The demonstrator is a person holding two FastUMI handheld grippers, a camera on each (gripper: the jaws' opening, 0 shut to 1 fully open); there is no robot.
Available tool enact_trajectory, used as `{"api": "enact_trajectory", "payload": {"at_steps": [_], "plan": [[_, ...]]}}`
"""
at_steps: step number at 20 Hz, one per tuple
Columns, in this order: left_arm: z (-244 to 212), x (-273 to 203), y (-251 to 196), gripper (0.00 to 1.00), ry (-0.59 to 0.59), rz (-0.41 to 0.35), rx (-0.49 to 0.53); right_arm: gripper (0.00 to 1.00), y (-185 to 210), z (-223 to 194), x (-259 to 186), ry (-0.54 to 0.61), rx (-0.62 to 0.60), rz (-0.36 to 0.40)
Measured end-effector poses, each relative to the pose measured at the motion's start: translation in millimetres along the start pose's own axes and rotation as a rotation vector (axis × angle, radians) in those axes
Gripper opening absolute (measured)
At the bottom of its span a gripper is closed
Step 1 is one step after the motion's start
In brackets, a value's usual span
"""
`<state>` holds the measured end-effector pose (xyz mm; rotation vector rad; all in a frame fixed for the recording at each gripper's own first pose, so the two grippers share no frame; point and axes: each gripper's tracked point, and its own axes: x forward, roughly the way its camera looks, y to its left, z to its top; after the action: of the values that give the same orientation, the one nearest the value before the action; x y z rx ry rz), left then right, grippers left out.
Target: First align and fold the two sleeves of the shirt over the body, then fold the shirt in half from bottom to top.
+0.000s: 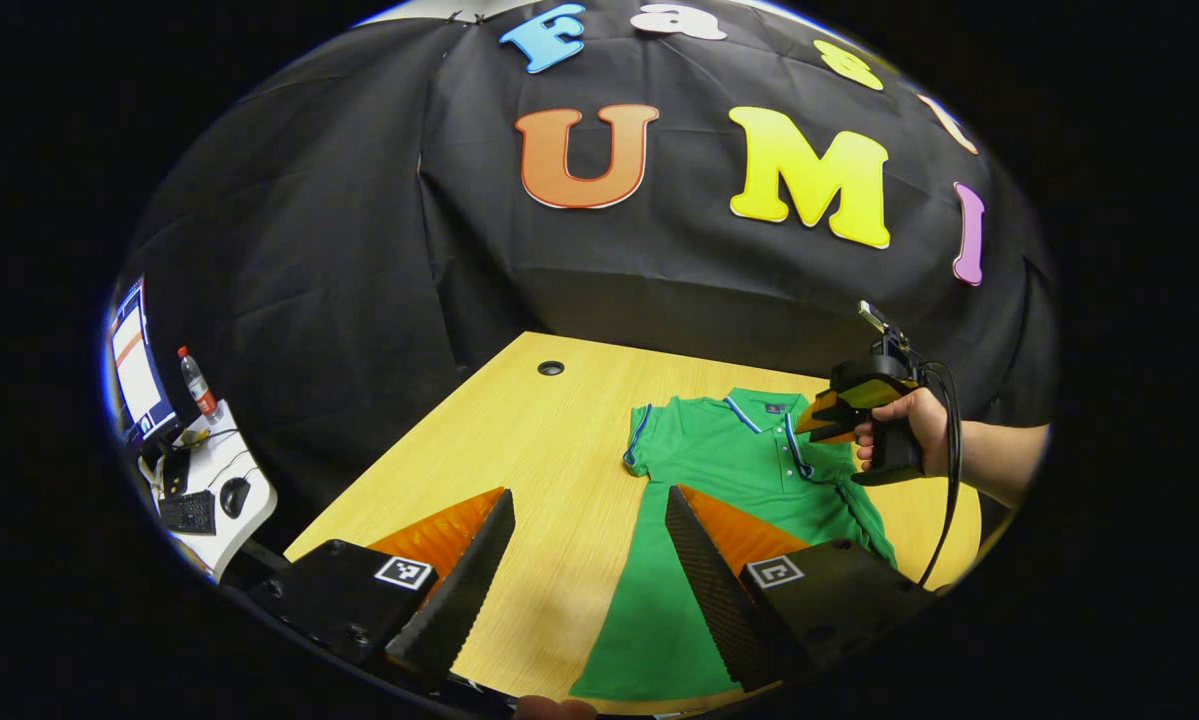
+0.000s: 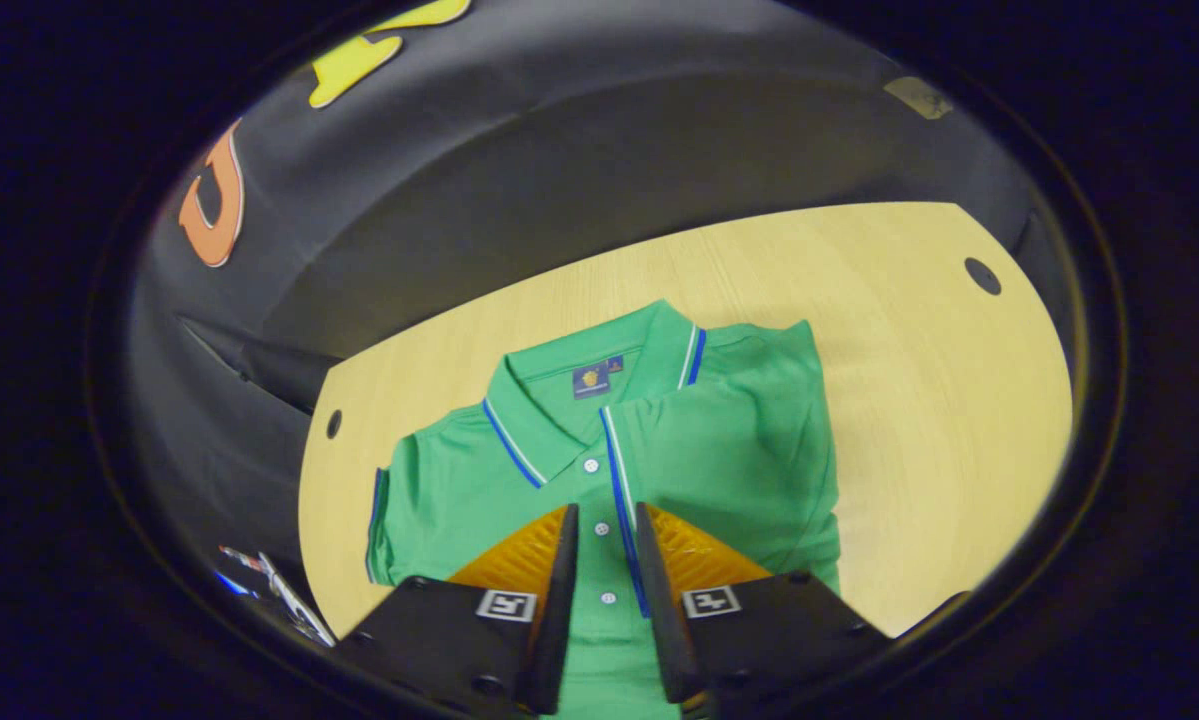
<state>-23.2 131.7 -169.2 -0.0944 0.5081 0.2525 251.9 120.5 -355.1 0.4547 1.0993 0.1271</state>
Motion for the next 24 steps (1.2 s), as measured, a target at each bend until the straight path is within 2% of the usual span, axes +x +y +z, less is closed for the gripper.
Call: {"api": "enact_trajectory", "payload": {"at_steps": [2,3,4,5,6,7,8,9,10,11,13,15,18,22,24], "plan": [[7.9,8.3,-10.1,0.98,-0.017,-0.044,0.004,0.67,2.7,-3.6,-23.7,-0.017,-0.024,0.024],[10.9,13.8,-14.9,0.98,-0.023,-0.064,0.002,0.81,1.6,-8.0,-39.1,-0.024,-0.042,0.029],[15.1,20.0,-20.1,0.98,-0.02,-0.091,0.0,0.81,1.3,-11.1,-54.7,-0.033,-0.061,0.039],[18.5,26.0,-25.0,0.98,-0.012,-0.12,0.0,0.89,-0.5,-13.5,-72.6,-0.048,-0.08,0.045],[19.2,32.9,-28.3,0.98,-0.006,-0.144,0.0,0.82,-2.7,-14.4,-90.5,-0.073,-0.1,0.054],[22.4,40.7,-30.2,0.98,-0.001,-0.164,0.002,0.92,-4.1,-15.9,-109.6,-0.1,-0.124,0.062],[27.1,48.6,-30.9,0.98,0.005,-0.178,0.008,0.93,-6.6,-17.0,-129.1,-0.129,-0.152,0.071],[30.1,57.6,-33.0,0.98,0.012,-0.196,0.016,0.86,-9.3,-20.1,-149.6,-0.158,-0.177,0.08],[33.5,65.7,-36.4,0.98,0.019,-0.219,0.022,0.86,-12.0,-23.4,-169.3,-0.184,-0.201,0.093],[36.8,74.5,-43.0,0.98,0.02,-0.254,0.024,0.93,-13.3,-28.7,-188.5,-0.202,-0.228,0.113],[40.3,97.4,-56.2,0.97,0.033,-0.32,0.043,0.93,-14.2,-50.5,-218.8,-0.19,-0.294,0.185],[32.8,126.3,-60.5,0.97,0.082,-0.344,0.07,0.93,-26.8,-67.4,-241.3,-0.187,-0.348,0.21],[26.2,165.0,-66.6,0.98,0.125,-0.377,0.099,0.93,-47.4,-86.0,-260.5,-0.19,-0.407,0.21],[-10.5,224.2,-66.8,0.97,0.249,-0.397,0.103,0.93,-74.9,-112.5,-260.2,-0.13,-0.367,0.201],[-31.9,255.8,-58.4,0.98,0.324,-0.382,0.091,0.94,-88.9,-121.3,-258.3,-0.106,-0.34,0.196]]}}
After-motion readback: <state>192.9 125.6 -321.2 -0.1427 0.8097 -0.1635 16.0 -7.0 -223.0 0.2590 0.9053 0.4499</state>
